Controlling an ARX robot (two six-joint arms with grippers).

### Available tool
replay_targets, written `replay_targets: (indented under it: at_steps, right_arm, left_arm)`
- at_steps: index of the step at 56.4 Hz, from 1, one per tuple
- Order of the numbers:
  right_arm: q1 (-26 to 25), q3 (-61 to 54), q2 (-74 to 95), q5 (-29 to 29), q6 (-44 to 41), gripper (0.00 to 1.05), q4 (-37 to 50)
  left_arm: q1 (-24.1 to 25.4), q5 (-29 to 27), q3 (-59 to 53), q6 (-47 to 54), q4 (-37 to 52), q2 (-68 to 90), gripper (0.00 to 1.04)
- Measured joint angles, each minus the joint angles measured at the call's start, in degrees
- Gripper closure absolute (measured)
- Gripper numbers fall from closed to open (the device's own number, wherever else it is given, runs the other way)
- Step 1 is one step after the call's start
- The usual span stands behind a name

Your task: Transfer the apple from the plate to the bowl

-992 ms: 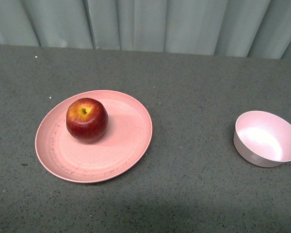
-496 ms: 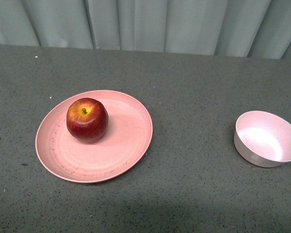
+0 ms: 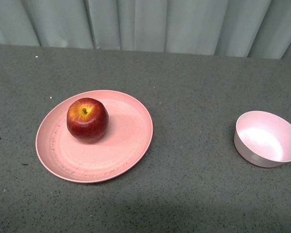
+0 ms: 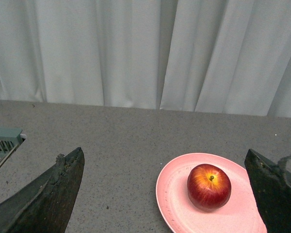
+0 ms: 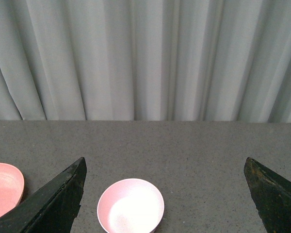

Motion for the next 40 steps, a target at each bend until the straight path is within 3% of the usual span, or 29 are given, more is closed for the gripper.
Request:
replay_targets:
  at_steps: [40]
  right_arm:
    - [0.0,0.0,0.0,0.0,0.0,0.09,0.0]
  left_arm:
    - [0.0,0.0,0.0,0.0,0.0,0.0,0.07]
